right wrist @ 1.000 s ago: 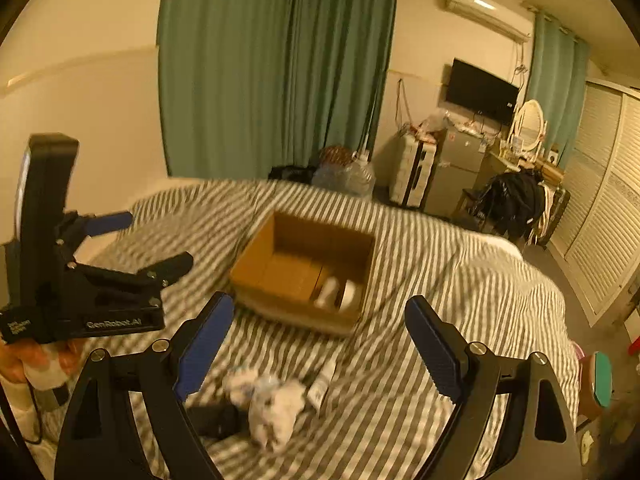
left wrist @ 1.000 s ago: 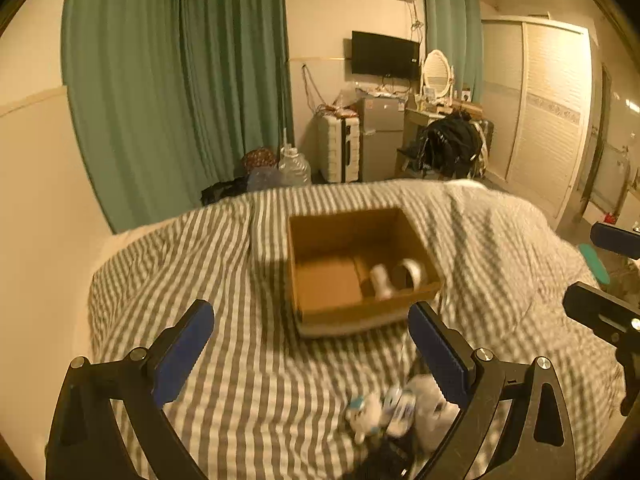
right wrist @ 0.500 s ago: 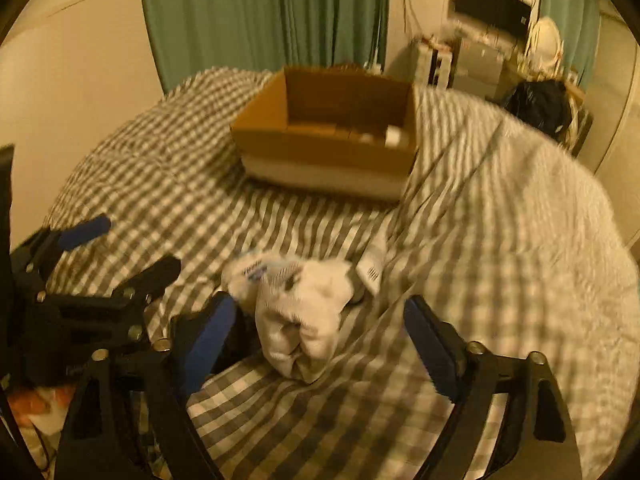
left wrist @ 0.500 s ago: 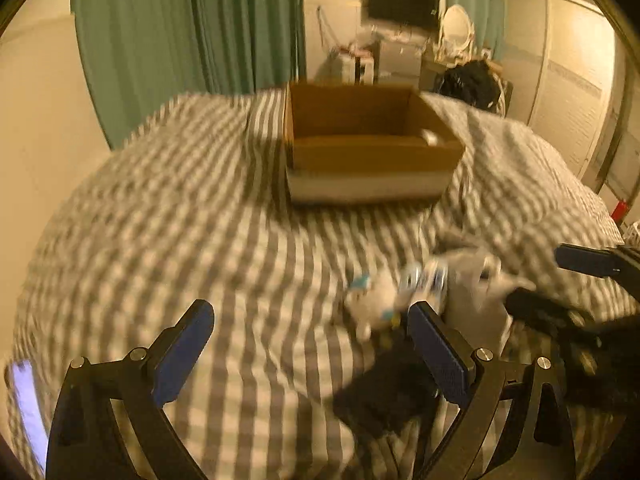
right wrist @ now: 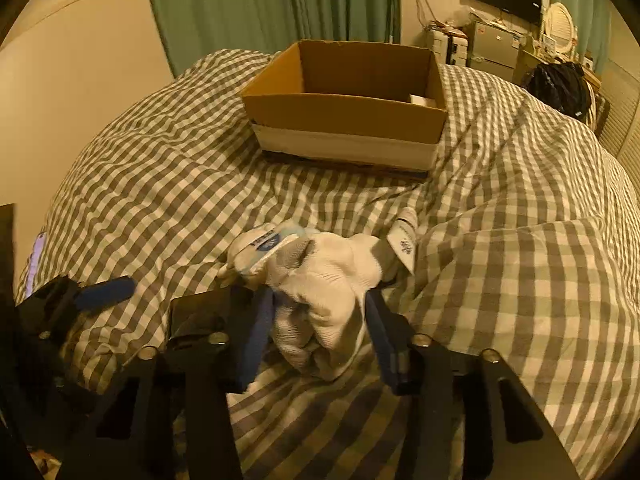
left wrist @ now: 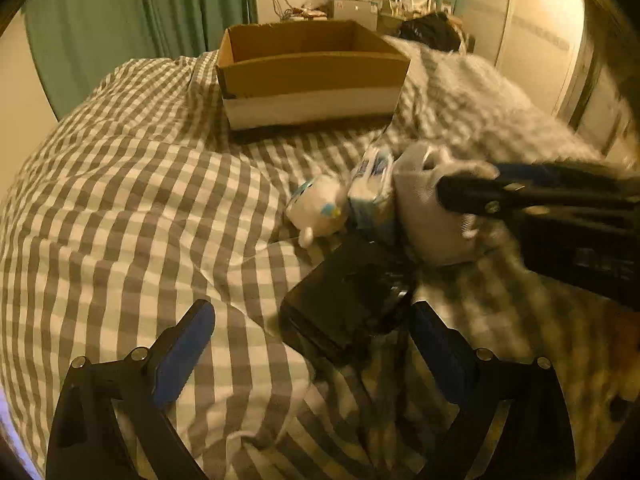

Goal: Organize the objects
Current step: 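Grasp the white socks with the right tool, then carry the socks into the box and open the right tool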

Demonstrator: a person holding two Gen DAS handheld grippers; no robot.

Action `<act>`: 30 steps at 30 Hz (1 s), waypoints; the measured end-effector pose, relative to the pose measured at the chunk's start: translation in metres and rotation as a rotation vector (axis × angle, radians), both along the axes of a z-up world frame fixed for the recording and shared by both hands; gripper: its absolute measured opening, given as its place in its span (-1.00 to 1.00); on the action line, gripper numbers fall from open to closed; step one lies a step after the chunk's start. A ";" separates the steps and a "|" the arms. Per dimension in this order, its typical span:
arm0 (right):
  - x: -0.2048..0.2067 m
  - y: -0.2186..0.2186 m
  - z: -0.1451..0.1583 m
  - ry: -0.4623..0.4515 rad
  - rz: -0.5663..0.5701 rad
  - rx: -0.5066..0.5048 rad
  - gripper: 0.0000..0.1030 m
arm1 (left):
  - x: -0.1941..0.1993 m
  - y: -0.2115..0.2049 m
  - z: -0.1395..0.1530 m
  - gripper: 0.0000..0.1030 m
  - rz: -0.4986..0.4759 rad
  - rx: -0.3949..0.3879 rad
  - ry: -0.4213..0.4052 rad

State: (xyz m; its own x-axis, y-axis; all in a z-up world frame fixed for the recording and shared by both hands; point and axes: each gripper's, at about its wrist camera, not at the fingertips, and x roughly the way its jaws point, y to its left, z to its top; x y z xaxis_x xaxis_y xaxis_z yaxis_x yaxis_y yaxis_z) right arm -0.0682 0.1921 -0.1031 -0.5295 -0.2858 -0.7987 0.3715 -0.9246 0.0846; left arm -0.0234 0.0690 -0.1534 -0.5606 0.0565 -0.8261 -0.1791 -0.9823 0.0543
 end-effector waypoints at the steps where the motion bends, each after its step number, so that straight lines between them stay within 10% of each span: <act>1: 0.001 -0.003 0.000 0.004 0.004 0.008 -0.19 | -0.003 0.002 -0.002 0.91 -0.004 -0.011 0.000; 12: 0.001 -0.009 -0.007 -0.003 0.006 0.013 -0.19 | -0.022 -0.010 -0.015 -0.43 0.064 0.017 -0.018; 30: 0.030 -0.023 0.039 0.100 0.038 0.015 -0.50 | -0.012 -0.033 0.044 -0.71 0.084 0.058 0.097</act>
